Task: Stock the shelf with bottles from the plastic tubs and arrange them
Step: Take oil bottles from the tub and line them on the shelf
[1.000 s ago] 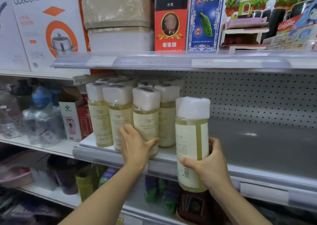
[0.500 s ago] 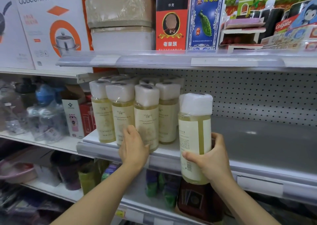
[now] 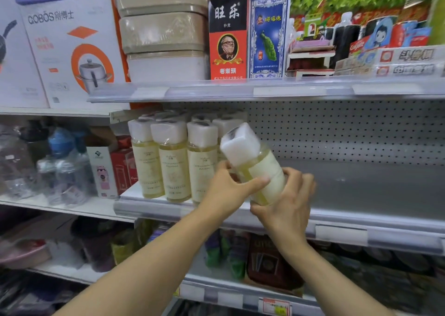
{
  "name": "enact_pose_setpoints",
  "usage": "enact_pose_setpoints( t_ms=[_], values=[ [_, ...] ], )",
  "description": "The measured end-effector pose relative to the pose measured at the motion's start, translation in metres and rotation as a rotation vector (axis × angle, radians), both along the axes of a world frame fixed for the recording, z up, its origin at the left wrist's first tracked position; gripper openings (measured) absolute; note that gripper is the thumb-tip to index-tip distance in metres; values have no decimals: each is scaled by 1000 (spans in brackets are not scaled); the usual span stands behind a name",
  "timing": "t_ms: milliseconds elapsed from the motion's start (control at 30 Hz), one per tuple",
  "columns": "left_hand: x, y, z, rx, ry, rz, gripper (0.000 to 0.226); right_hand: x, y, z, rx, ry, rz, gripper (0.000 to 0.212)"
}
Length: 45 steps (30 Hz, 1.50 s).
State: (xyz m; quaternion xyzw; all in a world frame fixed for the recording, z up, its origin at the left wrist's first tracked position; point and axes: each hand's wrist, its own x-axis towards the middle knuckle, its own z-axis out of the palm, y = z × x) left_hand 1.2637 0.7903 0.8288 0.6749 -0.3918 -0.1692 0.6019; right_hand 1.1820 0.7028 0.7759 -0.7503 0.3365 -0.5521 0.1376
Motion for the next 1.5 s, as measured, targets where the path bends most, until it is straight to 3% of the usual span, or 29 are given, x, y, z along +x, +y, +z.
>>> enact_pose_setpoints(
  t_ms=[133,200,267,333,400,467,700,833,967,1167,1500],
  values=[
    [-8,-10,4,-128,91,107,95,-2,15,-1,-82,-13,-22,91],
    [-4,-10,5,-145,128,114,95,-9,20,4,-35,-11,73,88],
    [2,-5,6,-159,175,80,91,-21,16,13,159,-6,306,80],
    [10,-1,7,-165,185,13,81,-34,3,21,407,41,542,86],
    [15,3,10,-151,158,-46,74,-42,-11,24,518,183,673,96],
    [16,4,11,-141,139,-77,76,-41,-16,23,539,305,764,90],
    [23,4,16,-105,90,-72,49,-16,-19,18,448,265,595,79],
    [45,9,4,225,-226,89,73,11,-29,16,491,198,515,82],
    [63,13,-16,463,-332,219,73,42,-39,20,551,178,480,77],
    [73,18,-27,546,-425,279,61,67,-52,11,600,195,511,68],
    [81,15,-34,577,-402,306,53,64,-62,-8,574,288,558,56]
  ],
)
